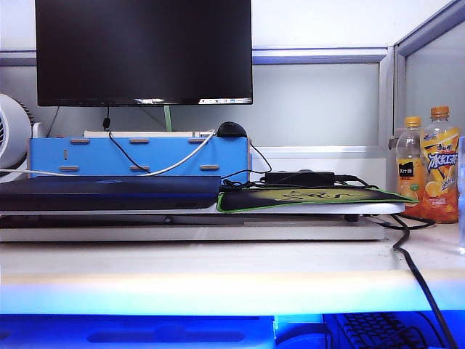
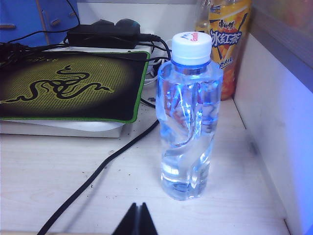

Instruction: Pick up the mineral water bottle and place it on the laptop.

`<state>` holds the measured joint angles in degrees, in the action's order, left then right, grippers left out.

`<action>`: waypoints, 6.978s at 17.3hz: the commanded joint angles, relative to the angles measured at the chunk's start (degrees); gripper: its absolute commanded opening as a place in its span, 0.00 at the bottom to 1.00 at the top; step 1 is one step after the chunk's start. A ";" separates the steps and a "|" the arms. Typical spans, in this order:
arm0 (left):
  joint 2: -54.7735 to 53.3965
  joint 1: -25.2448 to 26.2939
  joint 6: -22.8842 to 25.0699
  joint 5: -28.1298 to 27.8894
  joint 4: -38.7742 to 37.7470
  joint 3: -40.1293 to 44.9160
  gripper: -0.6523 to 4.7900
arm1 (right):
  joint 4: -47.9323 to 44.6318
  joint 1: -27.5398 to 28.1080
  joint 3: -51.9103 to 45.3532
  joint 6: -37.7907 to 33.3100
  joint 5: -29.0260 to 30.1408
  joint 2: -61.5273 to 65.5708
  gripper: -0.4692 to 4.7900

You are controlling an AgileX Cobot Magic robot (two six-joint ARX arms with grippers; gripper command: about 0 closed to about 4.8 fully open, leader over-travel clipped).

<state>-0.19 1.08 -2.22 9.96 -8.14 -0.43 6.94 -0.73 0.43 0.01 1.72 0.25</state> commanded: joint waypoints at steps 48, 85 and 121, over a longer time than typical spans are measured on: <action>0.13 0.02 0.07 0.35 -0.35 0.02 0.12 | -26.91 0.11 23.54 0.07 -9.60 63.14 1.00; 0.13 0.02 0.07 0.35 -0.35 0.02 0.12 | -31.43 -0.04 42.60 2.19 -0.48 67.73 0.08; 0.13 0.04 0.09 0.33 -0.35 0.02 0.12 | -16.76 -38.56 93.64 6.49 4.11 113.39 0.08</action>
<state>-0.19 1.08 -2.22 9.96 -8.16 -0.43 -7.53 -39.16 93.30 6.28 6.68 114.15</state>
